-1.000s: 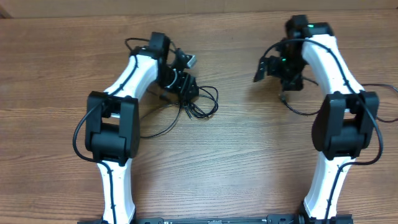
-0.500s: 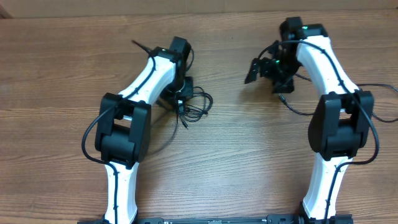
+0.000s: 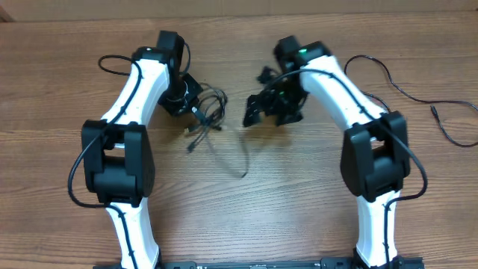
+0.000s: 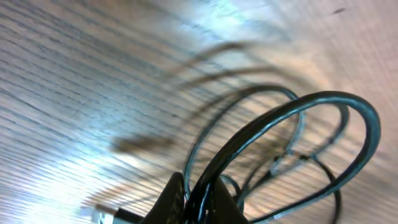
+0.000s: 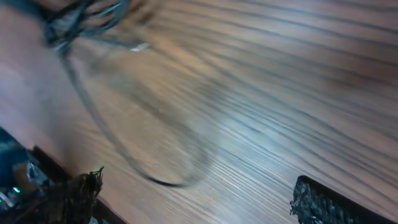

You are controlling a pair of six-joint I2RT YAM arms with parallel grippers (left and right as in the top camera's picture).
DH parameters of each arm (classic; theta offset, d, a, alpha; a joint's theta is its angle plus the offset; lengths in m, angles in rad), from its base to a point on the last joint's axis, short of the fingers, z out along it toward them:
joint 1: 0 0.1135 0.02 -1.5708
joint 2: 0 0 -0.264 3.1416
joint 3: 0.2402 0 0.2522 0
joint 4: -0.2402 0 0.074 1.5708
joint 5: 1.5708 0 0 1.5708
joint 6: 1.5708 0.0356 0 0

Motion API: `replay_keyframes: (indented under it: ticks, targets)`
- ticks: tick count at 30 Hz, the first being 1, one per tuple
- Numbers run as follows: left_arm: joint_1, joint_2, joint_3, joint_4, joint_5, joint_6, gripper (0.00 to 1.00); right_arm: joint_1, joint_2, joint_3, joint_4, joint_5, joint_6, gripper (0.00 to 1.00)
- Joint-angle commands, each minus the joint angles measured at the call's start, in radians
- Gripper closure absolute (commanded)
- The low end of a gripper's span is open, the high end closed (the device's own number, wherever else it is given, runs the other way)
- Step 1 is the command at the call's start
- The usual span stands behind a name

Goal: Untangle cables

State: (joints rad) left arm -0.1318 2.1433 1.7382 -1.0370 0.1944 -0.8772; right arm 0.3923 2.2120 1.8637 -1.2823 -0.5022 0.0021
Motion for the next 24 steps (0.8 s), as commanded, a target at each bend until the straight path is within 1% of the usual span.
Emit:
replay_keyframes:
  ticks: [1, 3, 5, 6, 8, 11, 14, 19, 24]
  targets:
    - [-0.013, -0.03, 0.011, 0.021, 0.045, -0.073, 0.96, 0.043, -0.026, -0.005, 0.042, -0.069, -0.021, 0.0]
    - [-0.016, -0.03, 0.008, 0.02, 0.043, -0.066, 0.96, 0.064, -0.026, -0.005, 0.057, -0.087, -0.022, 0.0]
    - [-0.019, -0.03, 0.004, 0.016, 0.042, -0.019, 0.96, 0.08, -0.026, -0.005, 0.067, -0.076, -0.022, 0.0]
    - [-0.019, -0.029, 0.001, 0.014, 0.042, 0.029, 0.96, 0.087, -0.026, -0.005, 0.074, -0.077, -0.021, 0.0]
    - [-0.019, -0.029, -0.002, 0.007, 0.042, 0.077, 0.96, 0.093, -0.026, -0.005, 0.081, -0.076, -0.021, 0.0]
    - [-0.019, -0.028, -0.002, -0.018, 0.034, 0.197, 0.96, 0.097, -0.026, -0.005, 0.085, -0.075, -0.023, 0.0]
    - [-0.019, -0.028, -0.002, -0.032, 0.033, 0.29, 0.96, 0.096, -0.026, -0.005, 0.101, -0.076, -0.023, 0.0]
    - [-0.019, -0.028, -0.002, -0.022, 0.029, 0.368, 0.95, 0.095, -0.026, -0.006, 0.119, -0.076, -0.023, 0.0]
    - [-0.019, -0.028, -0.002, -0.002, 0.004, 0.369, 0.96, 0.096, -0.026, -0.006, 0.135, -0.076, -0.023, 0.0]
